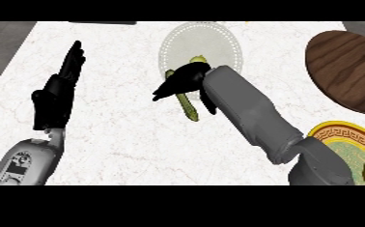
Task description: Pick the squash from the placemat and place it in the bowl
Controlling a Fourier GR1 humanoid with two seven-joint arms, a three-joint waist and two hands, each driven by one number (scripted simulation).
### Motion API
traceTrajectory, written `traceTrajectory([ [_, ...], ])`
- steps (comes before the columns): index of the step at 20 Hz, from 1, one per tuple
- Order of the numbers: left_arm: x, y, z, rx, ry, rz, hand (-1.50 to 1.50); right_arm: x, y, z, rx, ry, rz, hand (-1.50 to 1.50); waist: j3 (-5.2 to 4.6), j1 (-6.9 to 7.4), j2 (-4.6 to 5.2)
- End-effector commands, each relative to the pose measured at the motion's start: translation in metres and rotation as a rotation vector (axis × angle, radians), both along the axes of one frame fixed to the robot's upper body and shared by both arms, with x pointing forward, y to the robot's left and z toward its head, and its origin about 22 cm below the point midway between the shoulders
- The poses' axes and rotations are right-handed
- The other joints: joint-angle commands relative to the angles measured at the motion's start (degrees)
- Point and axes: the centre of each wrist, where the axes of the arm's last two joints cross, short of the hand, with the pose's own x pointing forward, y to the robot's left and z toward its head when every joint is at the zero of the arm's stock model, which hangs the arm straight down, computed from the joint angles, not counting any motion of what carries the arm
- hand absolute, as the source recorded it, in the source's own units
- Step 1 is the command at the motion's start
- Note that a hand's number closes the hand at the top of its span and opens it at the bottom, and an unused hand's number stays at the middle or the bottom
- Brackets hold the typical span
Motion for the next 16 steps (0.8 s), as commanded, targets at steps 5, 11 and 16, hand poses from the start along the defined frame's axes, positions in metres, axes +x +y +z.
traceTrajectory([
  [5,0.004,0.011,0.012,0.006,-0.014,-0.009,0.00,-0.007,-0.009,-0.023,-0.011,0.018,0.007,-1.50,0.01,0.53,0.13],
  [11,0.009,0.005,0.009,0.011,-0.001,-0.005,0.00,-0.009,-0.014,-0.032,0.003,-0.051,0.130,1.50,0.04,0.33,0.17],
  [16,0.011,-0.015,-0.010,-0.008,-0.019,-0.020,0.00,-0.012,-0.005,-0.027,0.053,-0.042,0.112,1.50,0.01,0.84,0.32],
])
